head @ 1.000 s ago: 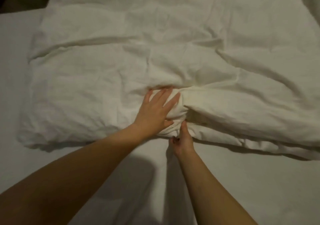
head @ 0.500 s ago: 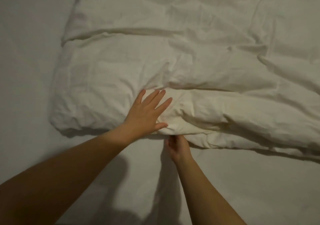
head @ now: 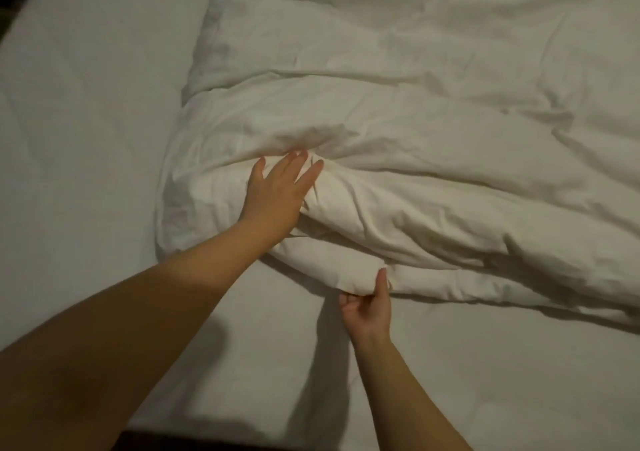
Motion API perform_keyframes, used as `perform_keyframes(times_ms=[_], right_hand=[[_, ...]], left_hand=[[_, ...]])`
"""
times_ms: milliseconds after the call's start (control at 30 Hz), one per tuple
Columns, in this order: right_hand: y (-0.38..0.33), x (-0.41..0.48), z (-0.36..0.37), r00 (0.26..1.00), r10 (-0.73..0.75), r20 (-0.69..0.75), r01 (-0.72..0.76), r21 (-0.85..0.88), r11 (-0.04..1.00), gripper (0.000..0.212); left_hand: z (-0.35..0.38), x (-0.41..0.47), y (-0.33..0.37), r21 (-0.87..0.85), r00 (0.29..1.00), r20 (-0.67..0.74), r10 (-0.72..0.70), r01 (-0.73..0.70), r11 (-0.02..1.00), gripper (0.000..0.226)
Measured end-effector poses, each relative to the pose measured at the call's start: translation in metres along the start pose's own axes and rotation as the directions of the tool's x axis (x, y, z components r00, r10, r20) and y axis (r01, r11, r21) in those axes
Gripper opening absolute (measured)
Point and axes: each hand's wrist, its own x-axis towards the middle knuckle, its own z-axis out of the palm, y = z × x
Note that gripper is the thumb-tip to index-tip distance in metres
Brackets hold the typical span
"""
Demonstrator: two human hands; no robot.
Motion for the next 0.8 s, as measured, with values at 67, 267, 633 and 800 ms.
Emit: perform_keyframes(times_ms=[67, 267, 633, 800], right_hand=[[0.013, -0.002, 0.002, 0.995, 0.078, 0.055, -0.072, -0.106, 0.992, 0.033], [0.065, 0.024, 0.043, 0.978, 0.199, 0.054, -0.156, -0.442, 0.883, 0.038], [0.122, -0.008, 0.014, 0.983, -0.152, -0.102, 0.160, 0.083, 0.984, 0.033], [0.190, 0.000, 0.047, 0.999, -0.049, -0.008, 0.048, -0.063, 0.997, 0.025]], left_hand=[[-0.008, 0.000, -0.004, -0.031, 1.000, -0.019, 0.006, -0.006, 0.999, 0.077], [-0.014, -0.017, -0.037, 0.027, 0.998, -0.017, -0.057, 0.058, 0.998, 0.077], [0.035, -0.019, -0.108, -0.047, 0.891, -0.339, 0.302, -0.337, 0.940, 0.079], [0.033, -0.032, -0.121, -0.059, 0.896, -0.258, 0.361, -0.387, 0.920, 0.065]])
